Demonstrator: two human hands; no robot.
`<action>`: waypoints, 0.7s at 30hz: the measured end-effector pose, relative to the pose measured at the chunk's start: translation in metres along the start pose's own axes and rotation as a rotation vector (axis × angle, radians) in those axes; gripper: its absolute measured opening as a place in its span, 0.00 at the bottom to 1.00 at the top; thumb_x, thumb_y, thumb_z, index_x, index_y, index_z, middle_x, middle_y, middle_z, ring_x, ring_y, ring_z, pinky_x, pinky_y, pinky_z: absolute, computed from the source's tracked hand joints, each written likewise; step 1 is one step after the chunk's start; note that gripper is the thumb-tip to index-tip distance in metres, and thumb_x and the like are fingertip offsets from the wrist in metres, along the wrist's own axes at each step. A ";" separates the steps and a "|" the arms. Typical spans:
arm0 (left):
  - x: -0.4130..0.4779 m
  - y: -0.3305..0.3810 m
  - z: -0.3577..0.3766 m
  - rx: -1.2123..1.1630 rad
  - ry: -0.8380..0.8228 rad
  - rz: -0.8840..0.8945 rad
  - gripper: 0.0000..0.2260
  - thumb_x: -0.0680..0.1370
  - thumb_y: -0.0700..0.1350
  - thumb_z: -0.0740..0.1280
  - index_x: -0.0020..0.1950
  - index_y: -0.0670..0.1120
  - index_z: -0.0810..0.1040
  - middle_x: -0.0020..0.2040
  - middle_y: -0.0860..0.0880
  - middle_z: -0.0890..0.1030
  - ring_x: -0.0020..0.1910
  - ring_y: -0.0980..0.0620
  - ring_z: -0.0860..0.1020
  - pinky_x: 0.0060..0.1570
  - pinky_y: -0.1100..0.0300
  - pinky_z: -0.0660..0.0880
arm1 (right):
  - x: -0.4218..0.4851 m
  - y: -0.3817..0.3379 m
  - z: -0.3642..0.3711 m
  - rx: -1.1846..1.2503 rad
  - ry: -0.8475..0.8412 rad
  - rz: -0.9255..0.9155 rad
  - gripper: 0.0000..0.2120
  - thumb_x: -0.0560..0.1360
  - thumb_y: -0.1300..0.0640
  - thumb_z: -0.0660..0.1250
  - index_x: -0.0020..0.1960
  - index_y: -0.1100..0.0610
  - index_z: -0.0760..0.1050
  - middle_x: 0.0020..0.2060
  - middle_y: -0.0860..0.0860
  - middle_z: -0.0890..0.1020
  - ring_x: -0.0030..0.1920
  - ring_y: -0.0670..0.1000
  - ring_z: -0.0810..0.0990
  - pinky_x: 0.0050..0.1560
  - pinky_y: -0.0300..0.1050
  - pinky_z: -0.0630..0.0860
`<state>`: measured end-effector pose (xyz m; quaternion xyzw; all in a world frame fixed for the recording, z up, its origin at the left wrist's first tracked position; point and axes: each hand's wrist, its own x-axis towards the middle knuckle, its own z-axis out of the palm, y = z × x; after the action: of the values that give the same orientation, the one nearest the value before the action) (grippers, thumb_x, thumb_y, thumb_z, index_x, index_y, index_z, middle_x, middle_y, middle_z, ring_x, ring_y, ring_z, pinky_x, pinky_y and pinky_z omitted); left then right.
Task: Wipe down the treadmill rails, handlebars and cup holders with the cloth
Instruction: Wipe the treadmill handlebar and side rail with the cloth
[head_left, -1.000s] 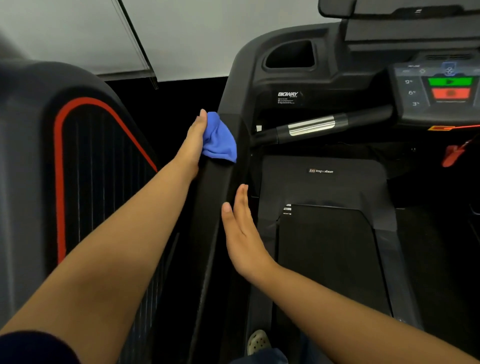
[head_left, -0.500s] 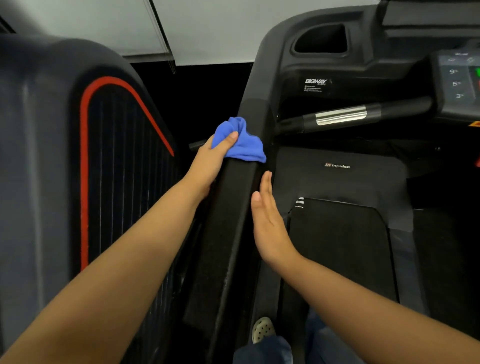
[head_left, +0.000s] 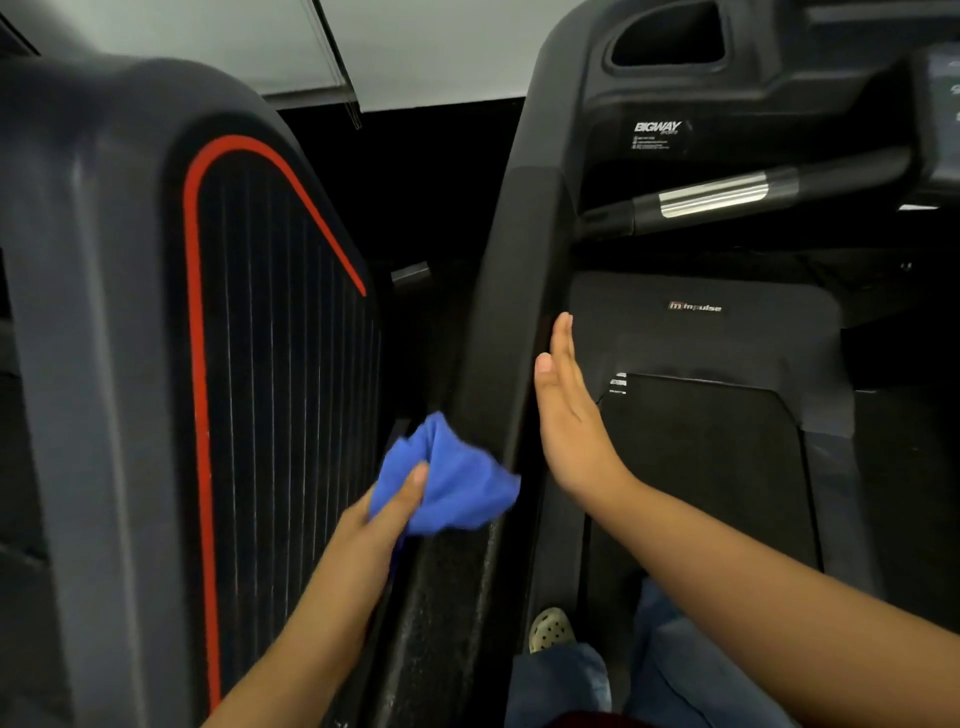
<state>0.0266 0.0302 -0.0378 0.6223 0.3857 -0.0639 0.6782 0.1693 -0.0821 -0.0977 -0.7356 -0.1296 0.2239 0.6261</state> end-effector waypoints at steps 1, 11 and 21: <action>-0.012 -0.009 -0.004 0.022 0.053 -0.021 0.19 0.68 0.58 0.67 0.57 0.53 0.78 0.48 0.51 0.85 0.48 0.57 0.82 0.46 0.66 0.75 | 0.000 0.000 0.000 -0.001 -0.005 0.004 0.26 0.82 0.46 0.45 0.76 0.46 0.39 0.75 0.38 0.43 0.69 0.31 0.44 0.57 0.14 0.43; -0.027 -0.013 -0.004 0.016 0.163 0.160 0.13 0.69 0.45 0.69 0.53 0.52 0.80 0.46 0.54 0.85 0.50 0.60 0.81 0.44 0.73 0.76 | -0.001 -0.001 -0.006 0.002 -0.033 -0.001 0.26 0.82 0.45 0.46 0.76 0.45 0.40 0.75 0.36 0.43 0.67 0.29 0.45 0.64 0.27 0.44; 0.095 0.146 0.055 0.317 0.072 0.819 0.14 0.76 0.55 0.66 0.58 0.50 0.79 0.50 0.57 0.82 0.50 0.63 0.79 0.53 0.66 0.73 | -0.017 0.026 -0.038 0.274 0.021 0.119 0.24 0.80 0.40 0.48 0.75 0.44 0.56 0.72 0.38 0.60 0.73 0.39 0.57 0.75 0.49 0.53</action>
<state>0.2002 0.0500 0.0168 0.8220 0.1160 0.1735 0.5298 0.1704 -0.1276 -0.1156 -0.6519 -0.0477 0.2685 0.7075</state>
